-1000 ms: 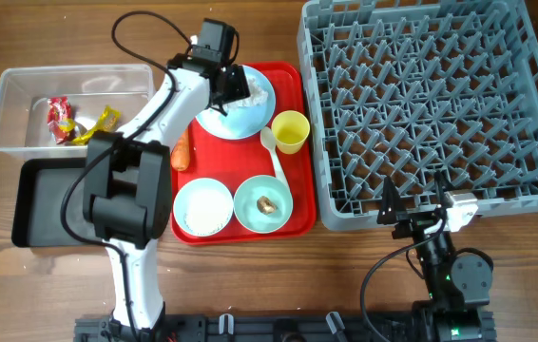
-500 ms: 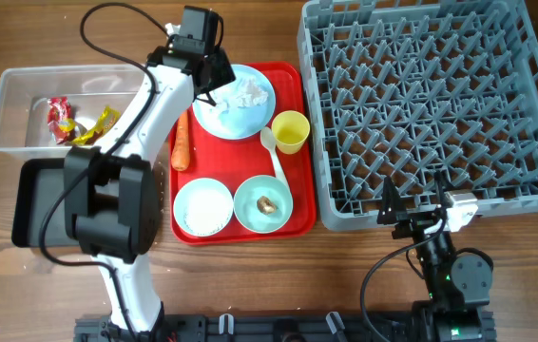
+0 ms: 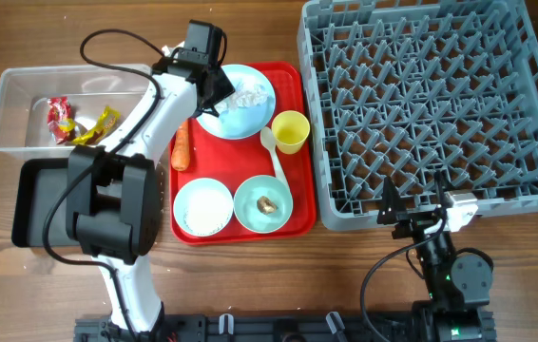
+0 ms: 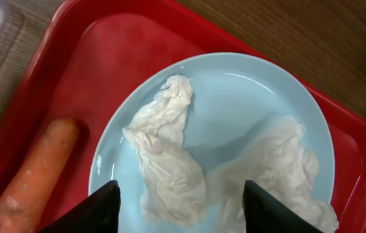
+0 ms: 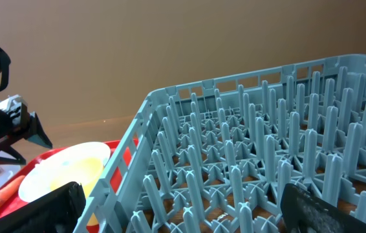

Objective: Sort waste into correct bins and load items into the dishwasher rack
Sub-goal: 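Reach left gripper to the plate and grasp the white tissue, then carry the tissue to the clear bin and release it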

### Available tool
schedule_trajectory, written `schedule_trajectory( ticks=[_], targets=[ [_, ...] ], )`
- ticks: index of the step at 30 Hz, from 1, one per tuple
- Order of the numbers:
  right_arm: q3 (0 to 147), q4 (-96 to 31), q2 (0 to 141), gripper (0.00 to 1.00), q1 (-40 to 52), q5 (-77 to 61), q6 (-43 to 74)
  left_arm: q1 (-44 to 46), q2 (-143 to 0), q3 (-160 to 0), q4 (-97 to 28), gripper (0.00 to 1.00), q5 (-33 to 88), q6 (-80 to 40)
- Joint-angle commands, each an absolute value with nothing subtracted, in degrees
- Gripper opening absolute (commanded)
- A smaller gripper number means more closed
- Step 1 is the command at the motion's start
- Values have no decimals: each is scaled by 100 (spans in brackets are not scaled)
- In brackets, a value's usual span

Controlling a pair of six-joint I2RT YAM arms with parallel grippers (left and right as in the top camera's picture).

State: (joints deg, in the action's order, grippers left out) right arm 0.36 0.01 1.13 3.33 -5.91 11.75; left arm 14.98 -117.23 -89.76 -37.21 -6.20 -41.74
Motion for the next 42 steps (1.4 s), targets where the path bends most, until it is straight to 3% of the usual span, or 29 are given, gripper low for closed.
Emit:
schedule_trajectory(
  ticks=[1, 15, 23, 27, 29, 31, 33, 42],
  targets=[
    [30, 30, 102, 100, 357, -528, 1216, 1527, -11832, -8733, -3527, 63, -718, -4294],
    [30, 32, 102, 100, 357, -528, 1216, 1527, -12228, -8527, -3072, 64, -718, -4292],
    [30, 32, 102, 100, 357, -528, 1214, 1505, -12116, -8556, -2928, 23, -718, -4241],
    [30, 30, 102, 100, 357, -528, 1216, 1498, -11601, -8663, -2917, 8, -720, -3669],
    [30, 32, 102, 100, 357, -528, 1214, 1498, -11286, -8691, -2941, 8, -718, -3225],
    [30, 32, 102, 100, 357, -528, 1214, 1481, -10855, -8694, -2954, 15, -725, -2488],
    [30, 32, 102, 100, 357, -528, 1216, 1352, -10414, -8691, -3079, 4, -725, -2276],
    [30, 32, 102, 100, 357, -528, 1216, -364, -9714, -8685, -3962, 6, -969, -2303]
  ],
)
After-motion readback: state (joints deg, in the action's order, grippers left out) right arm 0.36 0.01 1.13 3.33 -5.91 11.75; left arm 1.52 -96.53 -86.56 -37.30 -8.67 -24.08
